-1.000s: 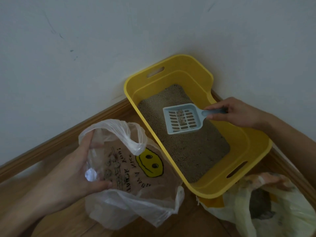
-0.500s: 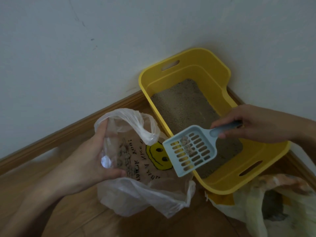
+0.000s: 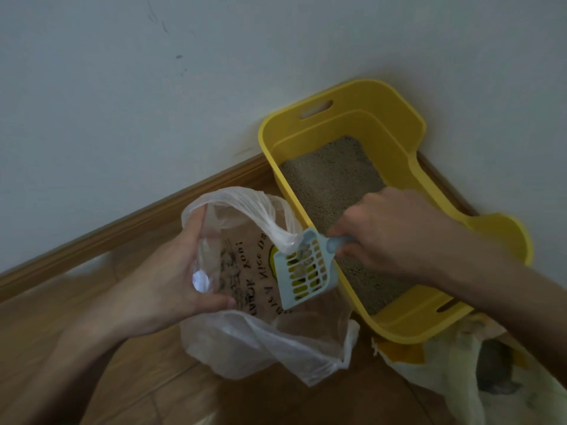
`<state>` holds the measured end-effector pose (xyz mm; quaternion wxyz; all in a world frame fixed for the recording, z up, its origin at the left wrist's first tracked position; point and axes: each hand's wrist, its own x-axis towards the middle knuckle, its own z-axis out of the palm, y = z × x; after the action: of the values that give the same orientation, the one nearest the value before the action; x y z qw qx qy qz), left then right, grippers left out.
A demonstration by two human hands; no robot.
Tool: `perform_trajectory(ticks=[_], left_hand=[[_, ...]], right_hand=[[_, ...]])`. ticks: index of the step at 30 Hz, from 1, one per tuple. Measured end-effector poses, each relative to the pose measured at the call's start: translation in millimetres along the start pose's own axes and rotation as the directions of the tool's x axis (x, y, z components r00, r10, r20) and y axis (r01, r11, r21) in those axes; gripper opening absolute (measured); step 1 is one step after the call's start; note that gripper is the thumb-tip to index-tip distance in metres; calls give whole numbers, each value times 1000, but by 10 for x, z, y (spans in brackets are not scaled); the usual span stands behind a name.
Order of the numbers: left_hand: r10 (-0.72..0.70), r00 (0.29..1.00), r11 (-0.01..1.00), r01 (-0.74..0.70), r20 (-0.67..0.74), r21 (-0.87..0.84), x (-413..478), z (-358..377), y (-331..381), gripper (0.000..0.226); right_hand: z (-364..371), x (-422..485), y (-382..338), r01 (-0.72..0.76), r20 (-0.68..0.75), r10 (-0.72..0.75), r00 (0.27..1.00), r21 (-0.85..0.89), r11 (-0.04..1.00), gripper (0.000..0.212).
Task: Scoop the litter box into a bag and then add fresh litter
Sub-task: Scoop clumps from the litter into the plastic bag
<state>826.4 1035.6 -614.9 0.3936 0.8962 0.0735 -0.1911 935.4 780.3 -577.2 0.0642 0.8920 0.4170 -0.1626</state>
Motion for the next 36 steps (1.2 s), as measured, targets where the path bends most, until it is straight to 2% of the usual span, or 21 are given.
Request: perform_trajectory(ticks=[4, 17, 25, 27, 30, 32, 36], left_hand=[[-3, 1000, 1000, 3, 29, -1, 16, -8, -50, 133], [29, 999, 999, -29, 20, -14, 26, 0, -36, 129], [38, 999, 999, -38, 18, -19, 31, 18, -15, 122], [42, 999, 999, -42, 20, -20, 43, 21, -10, 121], [35, 999, 999, -34, 30, -30, 45, 22, -30, 125], [36, 999, 999, -35, 32, -24, 50, 9, -46, 125], [31, 999, 999, -31, 33, -7, 39, -3, -48, 127]], right_hand=[[-48, 63, -125, -8, -19, 7, 1000, -61, 998, 33], [-162, 81, -107, -15, 10, 16, 1000, -53, 998, 35], [-251, 5, -123, -10, 97, 19, 995, -87, 996, 35], [-302, -4, -184, 15, 99, 2, 995, -170, 985, 31], [-383, -32, -336, 36, 101, -13, 995, -231, 972, 11], [-401, -22, -436, 37, 109, -10, 994, -254, 966, 40], [-388, -23, -484, 35, 81, -16, 997, -251, 967, 44]])
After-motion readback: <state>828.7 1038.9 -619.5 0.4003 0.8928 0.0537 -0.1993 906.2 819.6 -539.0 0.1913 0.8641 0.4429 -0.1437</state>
